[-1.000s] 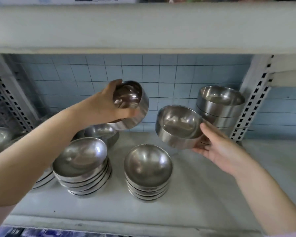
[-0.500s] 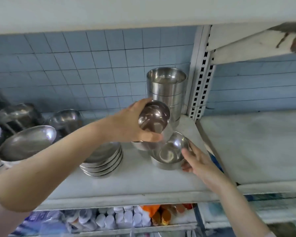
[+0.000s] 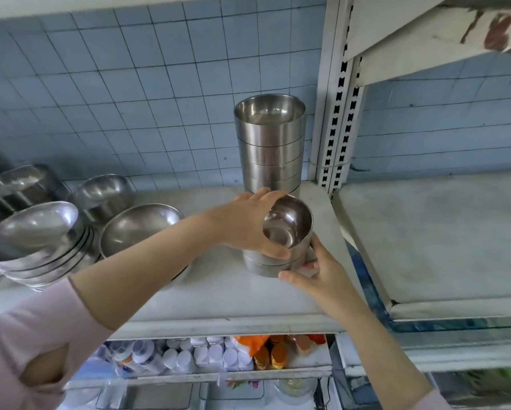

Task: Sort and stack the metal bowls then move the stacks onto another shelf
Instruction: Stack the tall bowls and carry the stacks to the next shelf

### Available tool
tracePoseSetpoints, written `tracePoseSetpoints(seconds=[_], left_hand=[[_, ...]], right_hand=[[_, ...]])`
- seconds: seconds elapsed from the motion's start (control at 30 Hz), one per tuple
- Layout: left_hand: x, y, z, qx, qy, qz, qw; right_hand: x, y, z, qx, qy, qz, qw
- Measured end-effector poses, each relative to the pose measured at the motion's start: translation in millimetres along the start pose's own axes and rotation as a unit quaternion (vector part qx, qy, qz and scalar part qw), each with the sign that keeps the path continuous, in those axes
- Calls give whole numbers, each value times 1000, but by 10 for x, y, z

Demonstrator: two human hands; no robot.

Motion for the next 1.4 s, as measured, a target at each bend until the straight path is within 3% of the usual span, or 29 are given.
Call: tracePoseSetpoints(seconds=[0.23, 0.3, 0.43, 0.63, 0.73, 0.9, 1.1, 1.2, 1.4], left_hand=[[-3, 61, 4, 2, 66, 16, 998], [-105, 123, 97, -12, 44, 7, 999], [-487, 591, 568, -5, -15, 58, 998], [-1315, 1710, 1350, 48, -81, 168, 981], [-1683, 2340, 1588, 42, -109, 233, 966], [-1967, 3358, 1636, 64, -71, 301, 949], [-1922, 4104, 1572, 94, 6, 323, 942], [-1829, 4417, 1495, 83, 40, 330, 939], [-1700, 4777, 1296, 19, 19, 312, 950]], right_hand=[[-8, 44, 25, -11, -7, -14, 1000], [-71, 213, 116, -9, -52, -11, 999], [-101, 781, 257, -77, -121, 83, 986], [358, 1744, -260, -153, -2, 124, 980], [825, 2092, -763, -131, 45, 125, 982], [1654, 2340, -1672, -120, 115, 53, 985], [2246, 2246, -2561, -137, 198, -95, 966], [2408, 2132, -2786, -133, 207, -160, 956], [2505, 1975, -2984, -117, 230, -224, 940]])
Point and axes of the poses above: each hand's wrist, its own x-axis towards the middle knuckle, its own z-axis out of the back of the hand, y = z × x, the point moved 4 cm from there along x, towards the middle knuckle, and after that the axes turned 1 degree about -z, right-handed, at the moved point
